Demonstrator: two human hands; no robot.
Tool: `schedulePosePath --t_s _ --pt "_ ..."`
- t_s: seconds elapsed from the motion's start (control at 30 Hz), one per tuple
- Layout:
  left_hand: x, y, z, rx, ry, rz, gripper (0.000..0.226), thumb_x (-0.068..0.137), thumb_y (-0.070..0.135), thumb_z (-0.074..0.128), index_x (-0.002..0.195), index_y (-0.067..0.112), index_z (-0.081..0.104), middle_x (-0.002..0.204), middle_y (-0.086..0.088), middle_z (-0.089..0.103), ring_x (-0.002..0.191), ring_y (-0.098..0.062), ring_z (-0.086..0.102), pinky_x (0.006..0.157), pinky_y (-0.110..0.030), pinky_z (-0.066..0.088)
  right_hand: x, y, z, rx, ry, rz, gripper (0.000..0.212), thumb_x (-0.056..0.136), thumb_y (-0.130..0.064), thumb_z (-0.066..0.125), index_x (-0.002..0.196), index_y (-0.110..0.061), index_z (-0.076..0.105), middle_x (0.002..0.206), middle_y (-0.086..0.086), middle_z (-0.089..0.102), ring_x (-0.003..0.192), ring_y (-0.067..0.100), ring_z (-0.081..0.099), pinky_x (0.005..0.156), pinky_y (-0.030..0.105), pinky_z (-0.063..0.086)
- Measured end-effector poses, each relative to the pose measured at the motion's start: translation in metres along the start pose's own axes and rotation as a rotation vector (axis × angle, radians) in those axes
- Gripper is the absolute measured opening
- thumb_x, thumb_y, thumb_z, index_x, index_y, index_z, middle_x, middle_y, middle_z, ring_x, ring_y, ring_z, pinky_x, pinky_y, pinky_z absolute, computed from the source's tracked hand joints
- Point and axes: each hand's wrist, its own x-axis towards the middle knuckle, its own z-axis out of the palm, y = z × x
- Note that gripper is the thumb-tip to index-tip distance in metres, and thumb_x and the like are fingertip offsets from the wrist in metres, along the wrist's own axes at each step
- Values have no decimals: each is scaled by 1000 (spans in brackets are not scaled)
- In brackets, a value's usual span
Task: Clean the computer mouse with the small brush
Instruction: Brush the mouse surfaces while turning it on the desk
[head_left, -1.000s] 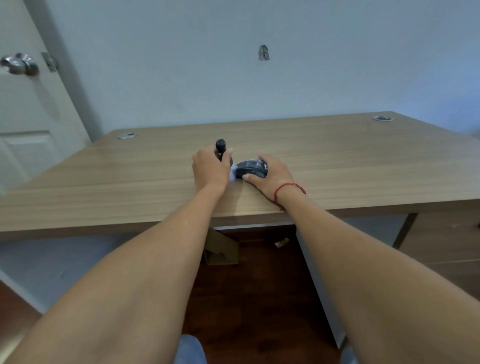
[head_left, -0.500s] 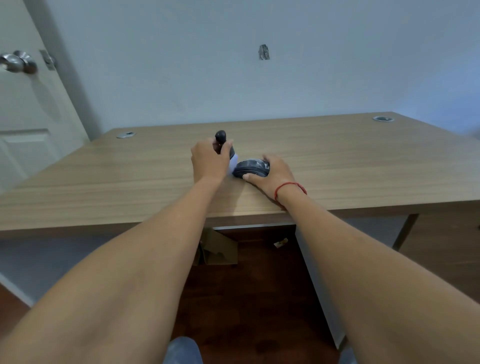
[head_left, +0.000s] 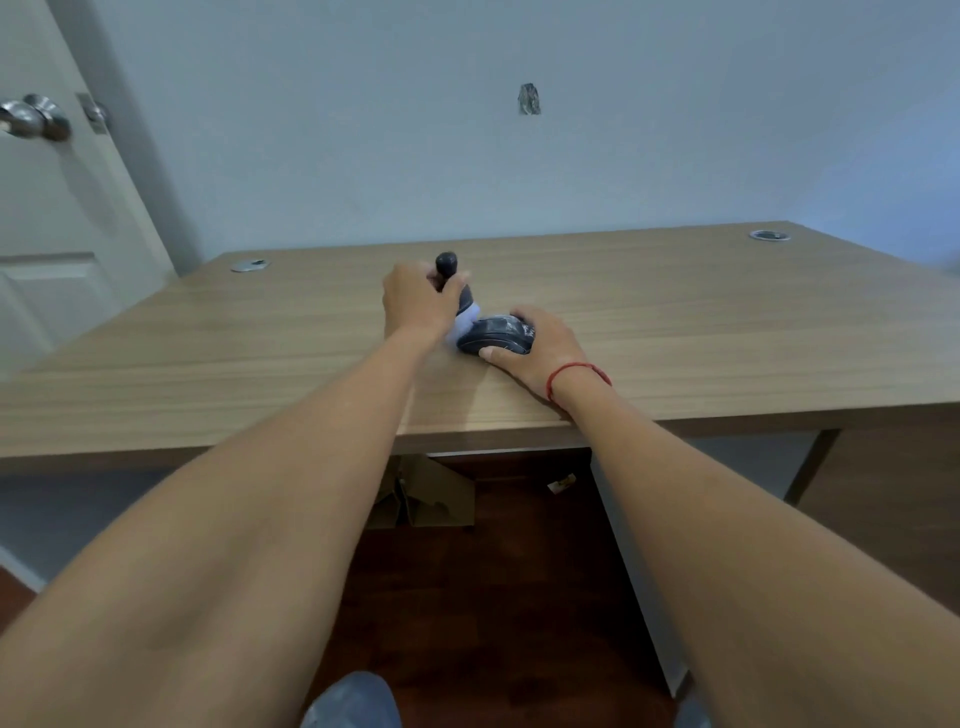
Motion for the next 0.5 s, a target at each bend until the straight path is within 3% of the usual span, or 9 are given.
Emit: schedulePosePath --t_s 0.07,0.17,0.3,0.5 --pt "5 9 3 -75 -13 31 31 82 28 71 72 -1 66 76 -18 70 68 -20 57 70 -35 52 0 0 -1 -9 -7 5 57 75 -46 76 124 -20 59 114 3 66 104 24 61 95 44 51" --pt "2 2 7 71 -69 11 29 83 29 70 81 1 69 87 -15 72 81 -25 67 77 -34 53 -1 -1 -1 -21 -14 -1 53 79 -44 75 122 -19 59 113 4 66 102 24 62 93 45 52" --pt "-5 -17 5 188 -34 -60 31 85 32 67 80 1 68 90 -16 72 87 -33 67 72 -32 48 -3 -1 2 -26 25 -5 45 80 -44 72 115 -19 61 107 3 67 98 24 63 89 44 55" --pt "-11 -2 5 -12 126 -70 31 87 32 63 80 2 65 88 -14 72 87 -30 66 69 -27 42 -3 -3 4 -55 63 21 36 84 -39 61 109 -13 59 105 8 64 96 28 61 83 40 53"
